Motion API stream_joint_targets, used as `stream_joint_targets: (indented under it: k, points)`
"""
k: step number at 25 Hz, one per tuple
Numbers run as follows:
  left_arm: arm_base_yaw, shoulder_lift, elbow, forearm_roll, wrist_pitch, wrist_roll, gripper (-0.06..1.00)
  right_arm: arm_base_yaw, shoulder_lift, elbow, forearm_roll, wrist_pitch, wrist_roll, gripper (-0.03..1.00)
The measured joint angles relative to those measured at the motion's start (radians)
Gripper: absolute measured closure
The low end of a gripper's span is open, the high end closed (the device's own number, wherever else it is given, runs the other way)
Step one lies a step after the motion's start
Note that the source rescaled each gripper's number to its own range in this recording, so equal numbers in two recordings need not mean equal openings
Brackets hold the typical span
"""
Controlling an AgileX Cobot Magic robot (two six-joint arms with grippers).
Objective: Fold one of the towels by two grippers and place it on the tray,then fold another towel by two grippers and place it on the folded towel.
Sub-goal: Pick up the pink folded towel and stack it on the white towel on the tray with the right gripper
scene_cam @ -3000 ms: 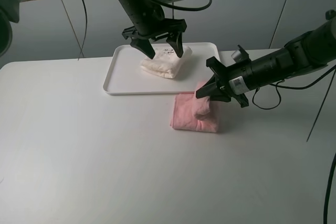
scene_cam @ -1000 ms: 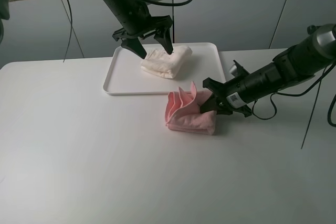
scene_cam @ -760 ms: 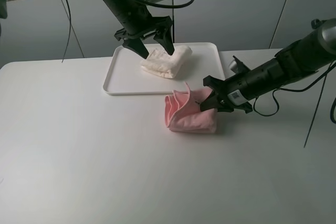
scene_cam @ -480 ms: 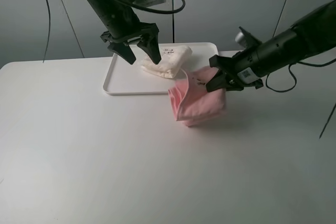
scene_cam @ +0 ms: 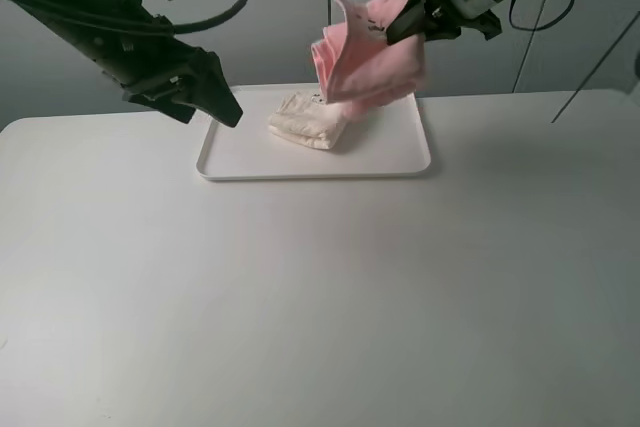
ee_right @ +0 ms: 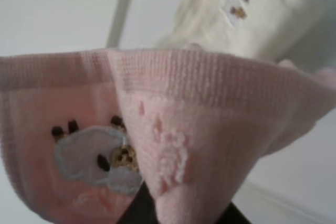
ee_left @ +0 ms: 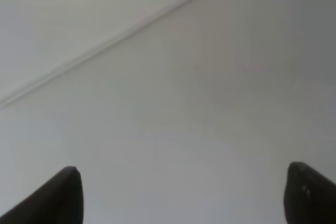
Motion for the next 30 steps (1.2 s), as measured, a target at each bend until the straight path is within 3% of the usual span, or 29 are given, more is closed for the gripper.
stream_joint_targets:
  k: [3, 8, 14, 17, 22, 30]
  points:
    - [0.000, -0.018, 0.090, -0.018, -0.046, 0.013, -0.05, -0.002, 0.103, -0.165, 0.113, 0.067, 0.030, 0.88]
    - [0.000, -0.020, 0.130, -0.080, -0.089, 0.030, -0.05, 0.002, 0.272, -0.371, 0.275, 0.099, 0.059, 0.88]
    - [0.000, -0.020, 0.130, -0.103, -0.119, 0.036, -0.05, 0.032, 0.421, -0.436, 0.586, 0.049, -0.026, 0.88]
    - [0.000, -0.020, 0.130, -0.103, -0.121, 0.038, -0.05, 0.038, 0.498, -0.440, 0.675, 0.011, -0.091, 0.88]
    - [0.001, -0.020, 0.130, -0.104, -0.123, 0.057, -0.05, 0.039, 0.616, -0.440, 0.688, -0.028, -0.140, 0.88]
    - [0.001, -0.020, 0.132, -0.104, -0.145, 0.066, -0.05, 0.039, 0.660, -0.440, 0.519, -0.097, -0.150, 0.88]
